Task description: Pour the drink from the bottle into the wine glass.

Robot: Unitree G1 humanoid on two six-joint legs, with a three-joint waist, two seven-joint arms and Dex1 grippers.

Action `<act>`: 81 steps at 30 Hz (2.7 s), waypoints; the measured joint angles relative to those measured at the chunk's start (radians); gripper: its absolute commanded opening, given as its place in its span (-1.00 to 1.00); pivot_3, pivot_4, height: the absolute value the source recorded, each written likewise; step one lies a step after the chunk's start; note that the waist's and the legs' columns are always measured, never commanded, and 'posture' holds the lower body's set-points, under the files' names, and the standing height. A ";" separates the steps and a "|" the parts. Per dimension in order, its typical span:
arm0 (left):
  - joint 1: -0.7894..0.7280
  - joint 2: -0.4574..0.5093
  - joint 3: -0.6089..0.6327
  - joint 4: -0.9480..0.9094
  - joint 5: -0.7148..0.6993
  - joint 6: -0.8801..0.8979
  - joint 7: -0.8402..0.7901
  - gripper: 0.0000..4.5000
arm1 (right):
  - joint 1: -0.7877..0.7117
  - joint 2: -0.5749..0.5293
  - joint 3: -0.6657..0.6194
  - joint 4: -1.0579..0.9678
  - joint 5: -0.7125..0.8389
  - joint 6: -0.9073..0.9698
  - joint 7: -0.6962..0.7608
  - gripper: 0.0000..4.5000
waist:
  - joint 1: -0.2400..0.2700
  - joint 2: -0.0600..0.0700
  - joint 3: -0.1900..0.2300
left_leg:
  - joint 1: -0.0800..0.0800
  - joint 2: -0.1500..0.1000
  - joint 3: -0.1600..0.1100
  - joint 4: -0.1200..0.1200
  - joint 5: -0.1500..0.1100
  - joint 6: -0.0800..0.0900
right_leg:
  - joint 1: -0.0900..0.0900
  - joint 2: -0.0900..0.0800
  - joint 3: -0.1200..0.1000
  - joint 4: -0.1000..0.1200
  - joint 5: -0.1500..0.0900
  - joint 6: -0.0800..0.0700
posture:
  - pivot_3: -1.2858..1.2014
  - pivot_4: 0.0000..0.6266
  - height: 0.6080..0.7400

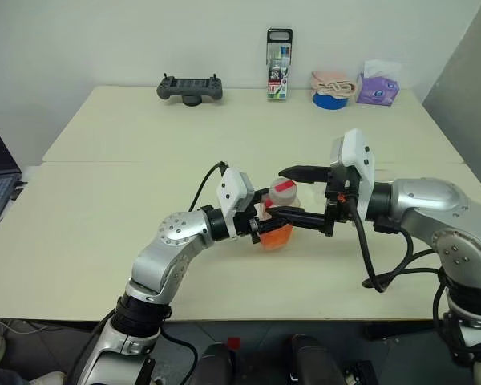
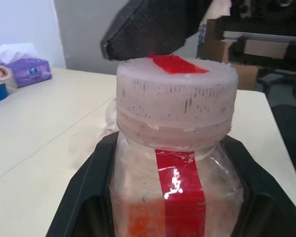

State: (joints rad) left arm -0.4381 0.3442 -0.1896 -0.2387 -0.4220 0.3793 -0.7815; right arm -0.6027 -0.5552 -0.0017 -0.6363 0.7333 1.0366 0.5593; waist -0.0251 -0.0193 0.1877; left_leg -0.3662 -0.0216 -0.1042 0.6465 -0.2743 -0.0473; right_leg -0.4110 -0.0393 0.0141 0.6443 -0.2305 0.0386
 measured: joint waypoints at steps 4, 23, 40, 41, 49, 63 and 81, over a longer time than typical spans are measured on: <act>0.000 -0.008 0.000 0.002 0.004 -0.016 0.004 -0.05 | 0.044 0.074 0.002 -0.074 -0.031 0.061 -0.188 0.79 | -0.001 0.000 0.000 | 0.000 0.000 0.000 0.000 0.000 0.000 | 0.000 0.000 0.000 0.001 0.000 0.000 | 0.03 -0.52 1.00; -0.007 -0.015 0.019 0.018 0.006 -0.017 0.004 -0.05 | 0.002 0.365 0.040 -0.233 -0.144 0.291 -0.622 0.79 | -0.004 0.000 0.000 | 0.000 0.000 0.000 0.000 0.000 0.000 | -0.001 0.001 0.000 0.001 0.000 0.000 | 0.03 -0.52 1.00; -0.008 -0.016 0.020 0.052 0.025 -0.039 -0.014 -0.05 | -0.030 0.519 -0.026 -0.275 -0.175 0.533 -0.645 0.79 | -0.006 0.001 0.000 | 0.000 0.000 0.000 -0.001 0.000 0.000 | -0.001 0.001 0.000 0.001 0.000 0.000 | 0.03 -0.52 1.00; -0.008 -0.016 0.020 0.052 0.029 -0.039 -0.014 -0.05 | -0.035 0.520 -0.027 -0.275 -0.181 0.540 -0.644 0.72 | -0.006 0.001 0.000 | 0.000 0.000 0.000 -0.001 0.000 0.000 | -0.001 0.001 0.000 0.001 0.000 0.000 | 0.03 -0.52 1.00; -0.008 -0.018 0.020 0.052 0.036 -0.039 -0.011 -0.05 | -0.050 0.538 -0.018 -0.280 -0.208 0.570 -0.627 -0.15 | -0.007 0.001 0.000 | 0.000 0.000 0.000 -0.001 0.000 0.000 | -0.001 0.001 0.000 0.001 0.000 0.000 | 0.03 -0.52 1.00; -0.003 -0.030 -0.051 -0.035 -0.004 0.004 -0.086 -0.05 | -0.008 -0.044 -0.131 -0.141 0.022 0.244 0.110 -0.15 | -0.003 0.000 0.001 | -0.001 -0.002 0.001 -0.001 -0.001 0.002 | 0.002 -0.002 -0.001 -0.004 -0.002 0.003 | 0.03 -0.52 1.00; 0.011 -0.007 -0.069 -0.130 -0.051 0.109 -0.104 -0.05 | -0.092 -0.185 0.082 0.199 -0.074 -0.247 0.688 0.73 | -0.001 0.000 0.002 | 0.000 -0.001 0.001 0.000 -0.002 0.003 | 0.001 -0.001 0.000 -0.002 -0.002 0.003 | 0.03 -0.52 1.00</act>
State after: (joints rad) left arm -0.4268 0.3375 -0.2584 -0.3683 -0.4728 0.4883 -0.8854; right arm -0.6950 -0.7398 0.0805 -0.4369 0.6589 0.7900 1.2477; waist -0.0260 -0.0188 0.1894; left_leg -0.3660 -0.0222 -0.1032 0.6465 -0.2760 -0.0443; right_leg -0.4102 -0.0402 0.0141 0.6428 -0.2323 0.0412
